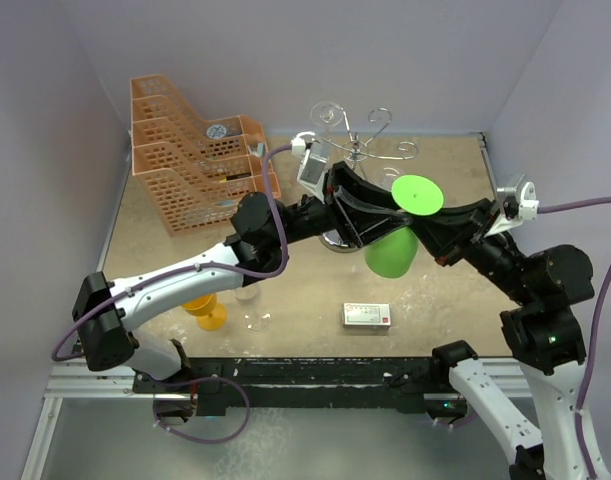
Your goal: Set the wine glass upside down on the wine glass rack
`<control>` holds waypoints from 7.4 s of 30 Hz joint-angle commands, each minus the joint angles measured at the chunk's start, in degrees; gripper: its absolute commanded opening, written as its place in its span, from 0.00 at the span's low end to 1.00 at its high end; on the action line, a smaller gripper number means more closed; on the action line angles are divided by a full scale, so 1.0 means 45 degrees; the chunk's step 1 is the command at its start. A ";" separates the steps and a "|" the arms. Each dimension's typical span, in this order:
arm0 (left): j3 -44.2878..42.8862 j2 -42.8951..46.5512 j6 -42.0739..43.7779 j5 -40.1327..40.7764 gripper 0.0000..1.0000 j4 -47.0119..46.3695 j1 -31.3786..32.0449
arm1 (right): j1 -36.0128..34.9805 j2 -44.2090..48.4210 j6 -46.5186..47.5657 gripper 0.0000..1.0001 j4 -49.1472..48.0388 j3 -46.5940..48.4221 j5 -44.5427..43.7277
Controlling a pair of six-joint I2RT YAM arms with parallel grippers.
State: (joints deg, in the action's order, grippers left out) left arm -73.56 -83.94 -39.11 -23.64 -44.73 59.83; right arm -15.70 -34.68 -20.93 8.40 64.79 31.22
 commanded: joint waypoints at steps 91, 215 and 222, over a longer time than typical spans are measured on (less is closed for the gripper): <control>-0.0528 0.4061 0.2370 0.6050 0.54 1.1010 -0.2535 | 0.5429 -1.0153 0.5514 0.00 -0.8774 -0.0404 0.6234; -0.0047 0.2748 0.2266 0.8378 0.45 1.1347 -0.2535 | 0.5343 -0.8360 -0.0587 0.00 -1.5242 -0.4215 0.4460; -0.0040 0.2793 0.2267 0.8358 0.45 1.1380 -0.2535 | 0.5340 -0.7763 -0.0375 0.00 -1.5007 -0.4596 0.3815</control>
State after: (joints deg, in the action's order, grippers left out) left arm -73.36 -73.17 -28.95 13.93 7.97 48.75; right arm 8.16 -72.25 -24.29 -57.04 44.42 52.21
